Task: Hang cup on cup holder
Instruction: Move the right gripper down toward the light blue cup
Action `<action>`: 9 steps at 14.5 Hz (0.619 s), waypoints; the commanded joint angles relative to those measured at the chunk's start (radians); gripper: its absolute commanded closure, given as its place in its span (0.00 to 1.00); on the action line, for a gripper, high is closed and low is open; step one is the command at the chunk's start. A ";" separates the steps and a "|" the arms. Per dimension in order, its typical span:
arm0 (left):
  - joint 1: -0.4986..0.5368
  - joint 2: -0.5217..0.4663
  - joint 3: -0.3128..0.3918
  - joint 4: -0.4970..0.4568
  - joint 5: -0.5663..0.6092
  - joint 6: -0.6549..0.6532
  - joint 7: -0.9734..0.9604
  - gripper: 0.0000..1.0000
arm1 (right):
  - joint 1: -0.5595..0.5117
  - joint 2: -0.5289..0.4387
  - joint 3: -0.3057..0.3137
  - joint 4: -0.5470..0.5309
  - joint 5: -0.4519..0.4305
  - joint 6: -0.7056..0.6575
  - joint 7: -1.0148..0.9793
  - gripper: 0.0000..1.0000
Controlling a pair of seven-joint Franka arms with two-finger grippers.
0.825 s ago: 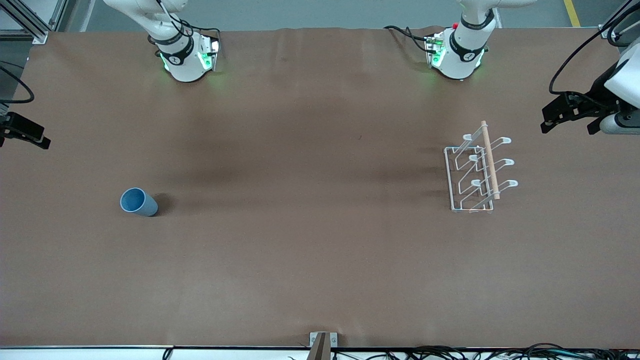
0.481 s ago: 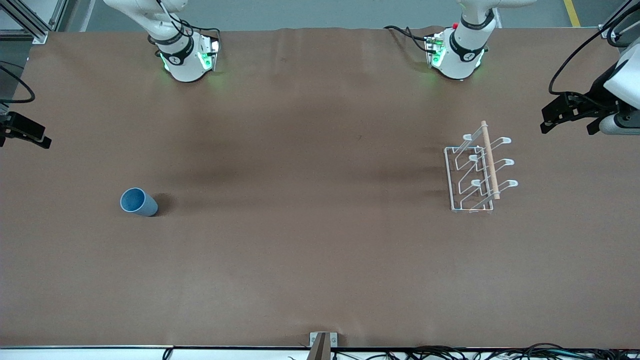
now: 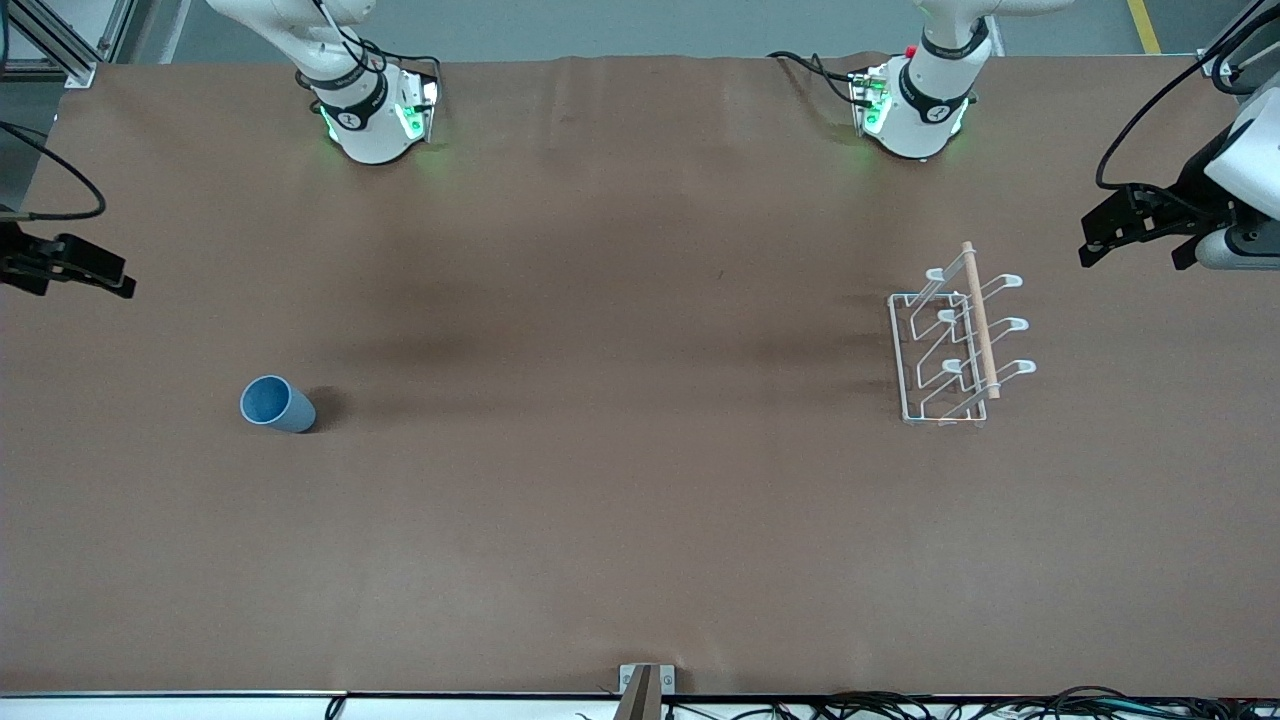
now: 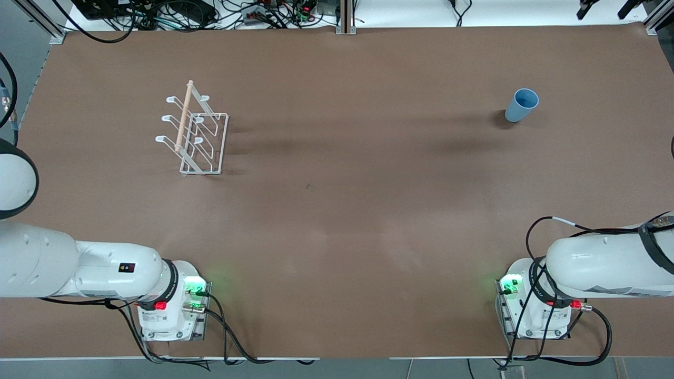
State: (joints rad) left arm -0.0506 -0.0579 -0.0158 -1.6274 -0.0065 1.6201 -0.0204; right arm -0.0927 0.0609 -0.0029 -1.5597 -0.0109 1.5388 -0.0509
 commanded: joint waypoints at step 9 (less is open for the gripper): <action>-0.005 0.023 -0.004 0.037 0.022 -0.006 0.011 0.00 | -0.027 0.026 -0.020 -0.496 -0.009 0.623 -0.173 0.00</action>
State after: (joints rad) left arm -0.0514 -0.0555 -0.0165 -1.6176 -0.0065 1.6210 -0.0200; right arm -0.0980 0.0758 -0.0170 -1.9844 -0.0164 2.0584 -0.1687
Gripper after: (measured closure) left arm 0.000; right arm 0.000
